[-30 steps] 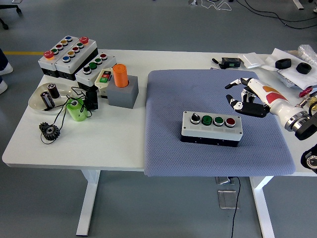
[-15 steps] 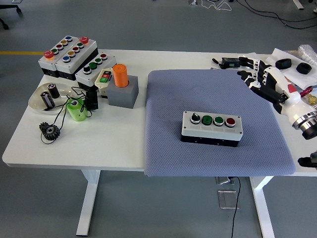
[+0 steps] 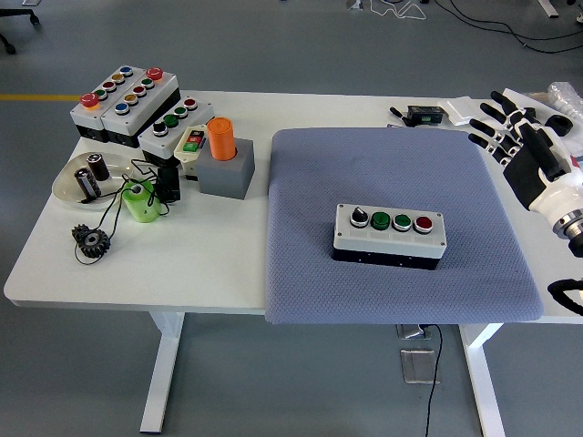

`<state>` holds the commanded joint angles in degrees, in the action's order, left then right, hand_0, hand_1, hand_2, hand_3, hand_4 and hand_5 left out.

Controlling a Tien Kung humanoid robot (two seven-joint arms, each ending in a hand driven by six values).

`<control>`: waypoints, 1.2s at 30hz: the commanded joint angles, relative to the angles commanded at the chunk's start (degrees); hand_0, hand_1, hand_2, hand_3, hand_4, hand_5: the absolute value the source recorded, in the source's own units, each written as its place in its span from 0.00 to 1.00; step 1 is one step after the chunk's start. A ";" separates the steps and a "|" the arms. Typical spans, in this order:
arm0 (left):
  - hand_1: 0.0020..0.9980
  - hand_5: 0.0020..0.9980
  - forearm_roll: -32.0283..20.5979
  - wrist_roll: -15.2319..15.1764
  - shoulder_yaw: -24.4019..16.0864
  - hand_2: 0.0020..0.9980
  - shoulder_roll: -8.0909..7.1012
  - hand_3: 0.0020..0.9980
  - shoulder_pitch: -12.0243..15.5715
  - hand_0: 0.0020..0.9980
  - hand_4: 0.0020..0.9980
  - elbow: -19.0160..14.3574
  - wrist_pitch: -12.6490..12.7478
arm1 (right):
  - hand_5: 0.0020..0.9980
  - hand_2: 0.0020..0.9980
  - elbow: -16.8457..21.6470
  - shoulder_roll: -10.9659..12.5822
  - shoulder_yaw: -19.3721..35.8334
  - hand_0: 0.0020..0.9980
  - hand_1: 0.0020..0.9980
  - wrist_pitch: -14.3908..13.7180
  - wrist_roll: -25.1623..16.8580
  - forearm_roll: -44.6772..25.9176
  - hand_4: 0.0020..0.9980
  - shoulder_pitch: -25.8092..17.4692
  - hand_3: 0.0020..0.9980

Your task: Pick up the button,place it on the desk,press the button,press the button

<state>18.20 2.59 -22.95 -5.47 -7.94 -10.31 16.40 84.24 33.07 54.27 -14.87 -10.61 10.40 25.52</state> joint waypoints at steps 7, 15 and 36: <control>0.70 1.00 0.72 0.17 -0.32 0.70 -0.01 0.50 0.21 0.65 0.32 0.00 -0.04 | 0.52 0.83 -0.17 -0.11 -0.37 0.86 0.77 -0.36 -0.80 -6.64 0.61 -0.19 0.82; 0.70 1.00 0.26 -0.02 0.20 0.70 -0.11 0.50 0.35 0.65 0.32 0.00 -0.09 | 0.54 0.83 -0.32 -0.10 -0.40 0.86 0.77 -0.39 -1.44 -8.40 0.60 -0.33 0.82; 0.70 1.00 -1.96 -0.43 1.61 0.70 -0.07 0.50 0.19 0.65 0.32 0.00 -0.10 | 0.59 0.81 -0.70 -0.16 -0.73 0.85 0.76 -0.95 -1.30 -11.17 0.56 -0.22 0.80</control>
<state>16.23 2.16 -21.34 -5.53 -7.75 -10.31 16.31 83.54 32.92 53.55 -15.83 -11.91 -0.77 25.30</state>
